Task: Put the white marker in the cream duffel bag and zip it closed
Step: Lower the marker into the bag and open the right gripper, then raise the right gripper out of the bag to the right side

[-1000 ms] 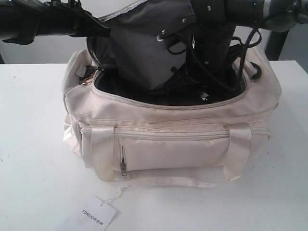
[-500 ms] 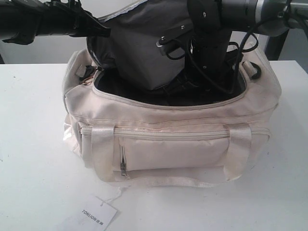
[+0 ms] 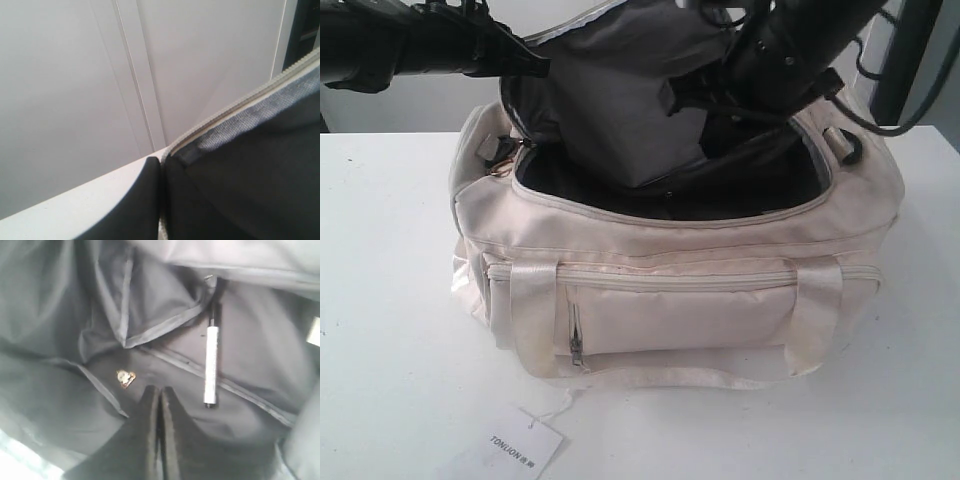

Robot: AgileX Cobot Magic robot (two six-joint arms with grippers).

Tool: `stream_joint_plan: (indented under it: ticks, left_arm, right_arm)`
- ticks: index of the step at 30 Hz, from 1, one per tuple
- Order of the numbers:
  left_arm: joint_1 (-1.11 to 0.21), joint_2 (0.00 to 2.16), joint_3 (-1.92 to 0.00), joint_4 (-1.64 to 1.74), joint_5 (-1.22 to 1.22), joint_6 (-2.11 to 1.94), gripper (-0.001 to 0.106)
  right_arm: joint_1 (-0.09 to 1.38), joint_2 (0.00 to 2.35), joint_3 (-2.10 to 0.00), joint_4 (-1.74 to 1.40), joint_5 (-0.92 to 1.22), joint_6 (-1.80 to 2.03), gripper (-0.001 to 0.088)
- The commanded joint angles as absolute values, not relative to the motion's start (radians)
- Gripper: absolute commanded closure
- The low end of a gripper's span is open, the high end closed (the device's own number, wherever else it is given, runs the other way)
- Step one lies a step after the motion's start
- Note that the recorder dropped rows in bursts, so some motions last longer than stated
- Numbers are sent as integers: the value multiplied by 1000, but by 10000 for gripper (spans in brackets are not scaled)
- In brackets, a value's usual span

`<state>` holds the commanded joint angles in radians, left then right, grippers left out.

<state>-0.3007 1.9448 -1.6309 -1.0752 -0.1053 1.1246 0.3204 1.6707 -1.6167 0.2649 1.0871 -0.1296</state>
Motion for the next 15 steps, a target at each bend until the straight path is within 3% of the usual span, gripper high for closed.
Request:
stream_joint_plan:
  ticks: [15]
  left_arm:
    - [-301,1945,-1631,-1075,-105,1125,1053]
  right_arm:
    - [68,1596,-1615,332,1153,-128,868]
